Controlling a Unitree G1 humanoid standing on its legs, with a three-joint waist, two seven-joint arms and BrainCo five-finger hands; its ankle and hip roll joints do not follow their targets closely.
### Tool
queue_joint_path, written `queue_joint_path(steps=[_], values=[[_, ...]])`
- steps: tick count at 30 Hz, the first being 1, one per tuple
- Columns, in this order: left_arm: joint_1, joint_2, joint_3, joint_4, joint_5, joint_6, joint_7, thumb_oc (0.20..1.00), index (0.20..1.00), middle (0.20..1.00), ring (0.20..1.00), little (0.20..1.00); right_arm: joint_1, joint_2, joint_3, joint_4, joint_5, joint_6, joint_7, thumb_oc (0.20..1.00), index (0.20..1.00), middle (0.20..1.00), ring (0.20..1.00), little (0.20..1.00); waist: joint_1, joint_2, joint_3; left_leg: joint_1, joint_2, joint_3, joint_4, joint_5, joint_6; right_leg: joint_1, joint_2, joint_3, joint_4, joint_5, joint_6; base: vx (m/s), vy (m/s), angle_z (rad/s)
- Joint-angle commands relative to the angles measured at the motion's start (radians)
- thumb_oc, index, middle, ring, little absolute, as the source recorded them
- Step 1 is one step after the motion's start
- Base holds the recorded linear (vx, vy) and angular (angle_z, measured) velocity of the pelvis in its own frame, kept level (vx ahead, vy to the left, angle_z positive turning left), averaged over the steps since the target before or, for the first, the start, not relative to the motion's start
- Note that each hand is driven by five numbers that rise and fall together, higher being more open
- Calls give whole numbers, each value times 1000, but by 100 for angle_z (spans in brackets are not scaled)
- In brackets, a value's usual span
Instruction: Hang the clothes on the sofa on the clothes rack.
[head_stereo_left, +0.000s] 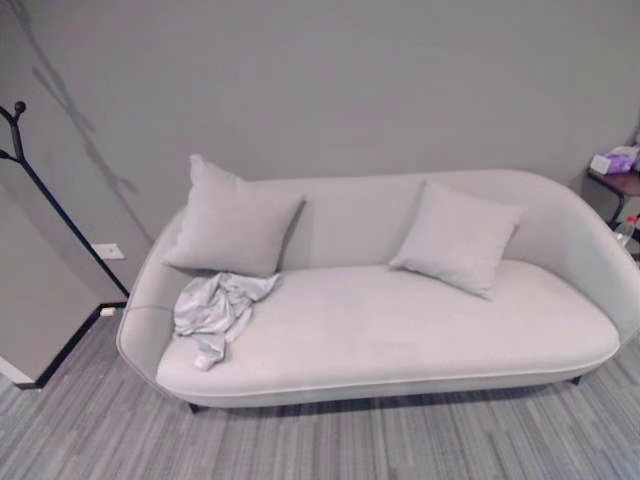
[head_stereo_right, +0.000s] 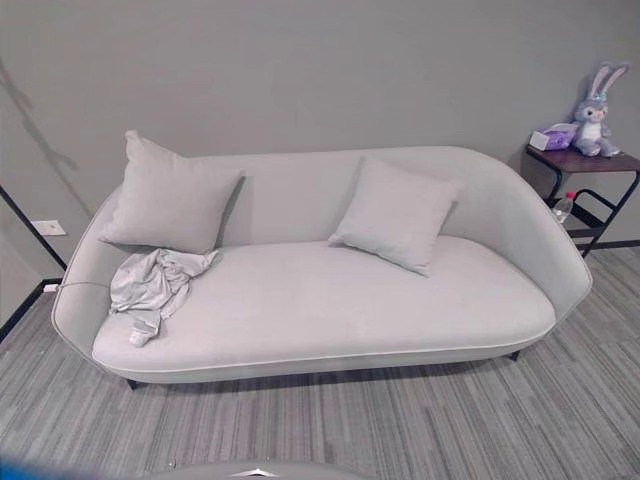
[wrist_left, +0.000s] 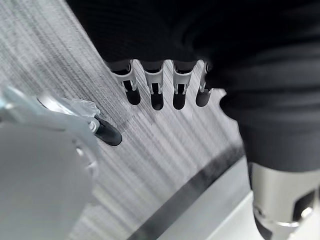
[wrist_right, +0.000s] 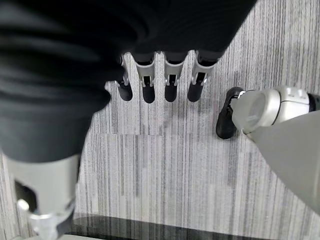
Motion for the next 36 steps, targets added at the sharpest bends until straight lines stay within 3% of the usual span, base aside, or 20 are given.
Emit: queue_joint_path(steps=[1, 26, 28, 29, 30, 33, 34, 36], values=[[-63, -25, 40, 17, 47, -17, -16, 1000, 1000, 1000, 1000, 1000, -101, 20, 6, 96, -37, -2, 5, 1000, 1000, 1000, 1000, 1000, -9, -15, 16, 34, 26, -81, -54, -12, -45, 78, -29, -37, -263, 185, 71, 0, 0, 0], [-61, -36, -54, 41, 159, 6, -70, 1000, 1000, 1000, 1000, 1000, -100, 20, 105, 98, -177, 14, 55, 1000, 1000, 1000, 1000, 1000, -5, -10, 16, 53, 27, -85, -54, -16, -44, 94, -28, -38, -263, 176, 66, 0, 0, 0], [-66, -35, -65, 31, 164, 5, -72, 1000, 1000, 1000, 1000, 1000, -105, 20, 116, 96, -190, 12, 61, 1000, 1000, 1000, 1000, 1000, -1, -17, 30, 36, 26, -92, -10, -29, -43, 99, -32, -37, -263, 175, 63, -56, -41, 1], [-74, -33, -75, 14, 159, 3, -69, 1000, 1000, 1000, 1000, 1000, -114, 15, 122, 97, -201, 10, 61, 1000, 1000, 1000, 1000, 1000, 6, -26, 55, -47, 25, -107, 123, -53, -49, 97, -41, -39, -263, 175, 55, -134, -28, 4], [-79, -31, -75, 3, 150, 0, -65, 1000, 1000, 1000, 1000, 1000, -120, 11, 125, 97, -210, 10, 60, 1000, 1000, 1000, 1000, 1000, 12, -28, 72, -83, 26, -119, 167, -43, -60, 95, -45, -41, -261, 174, 50, -159, 6, 5], [-89, -32, -69, -16, 120, -6, -52, 1000, 1000, 1000, 1000, 1000, -134, 0, 127, 97, -222, 14, 57, 1000, 1000, 1000, 1000, 1000, 13, -22, 91, -144, 54, -137, 214, -9, -82, 86, -50, -57, -256, 172, 43, -38, 90, -3], [-87, -35, -49, -22, 88, -12, -48, 1000, 1000, 1000, 1000, 1000, -142, -10, 133, 87, -244, 21, 62, 1000, 1000, 1000, 1000, 1000, 17, -22, 93, -143, 100, -144, 167, 10, -86, 79, -77, -59, -248, 170, 55, 52, 236, 20], [-86, -37, -45, -20, 82, -15, -47, 1000, 1000, 1000, 1000, 1000, -144, -11, 137, 79, -251, 23, 64, 1000, 1000, 1000, 1000, 1000, 17, -21, 90, -125, 120, -142, 133, 26, -87, 76, -86, -59, -242, 165, 60, 80, 222, 23]])
